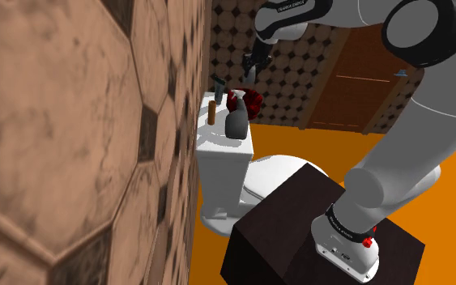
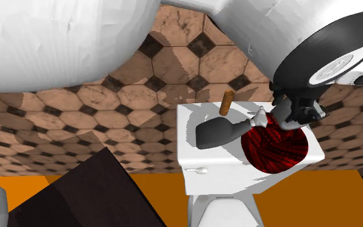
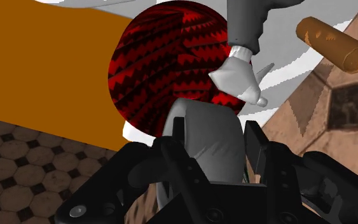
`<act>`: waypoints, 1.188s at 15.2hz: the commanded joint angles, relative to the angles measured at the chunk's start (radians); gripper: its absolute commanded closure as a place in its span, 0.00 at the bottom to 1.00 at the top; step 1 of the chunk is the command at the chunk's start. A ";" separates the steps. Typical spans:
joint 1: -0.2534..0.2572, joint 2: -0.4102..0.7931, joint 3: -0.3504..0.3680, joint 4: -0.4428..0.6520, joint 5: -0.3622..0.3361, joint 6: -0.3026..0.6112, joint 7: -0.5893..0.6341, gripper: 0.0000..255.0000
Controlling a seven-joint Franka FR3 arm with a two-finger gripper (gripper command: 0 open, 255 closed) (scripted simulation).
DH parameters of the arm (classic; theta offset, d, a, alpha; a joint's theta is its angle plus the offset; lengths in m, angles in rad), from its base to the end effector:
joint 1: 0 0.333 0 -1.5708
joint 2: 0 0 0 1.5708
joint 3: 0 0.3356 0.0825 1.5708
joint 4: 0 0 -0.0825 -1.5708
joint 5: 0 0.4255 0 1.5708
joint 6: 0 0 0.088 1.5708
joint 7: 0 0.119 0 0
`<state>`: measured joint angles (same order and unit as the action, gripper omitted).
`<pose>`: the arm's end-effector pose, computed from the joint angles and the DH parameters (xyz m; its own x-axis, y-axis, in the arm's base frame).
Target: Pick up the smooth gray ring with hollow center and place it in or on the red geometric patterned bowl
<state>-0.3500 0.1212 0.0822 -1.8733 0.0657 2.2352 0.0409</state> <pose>0.6349 -0.1733 0.4622 0.9118 -0.3375 0.2341 -0.3280 -0.9413 -0.0794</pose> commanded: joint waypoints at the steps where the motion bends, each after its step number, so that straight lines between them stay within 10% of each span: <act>1: 0.000 0.008 0.000 -0.019 0.001 0.027 -0.003 1.00; 18: 0.001 0.064 0.001 -0.103 0.003 0.167 -0.011 1.00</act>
<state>-0.3489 0.1826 0.0828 -1.9750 0.0686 2.4026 0.0304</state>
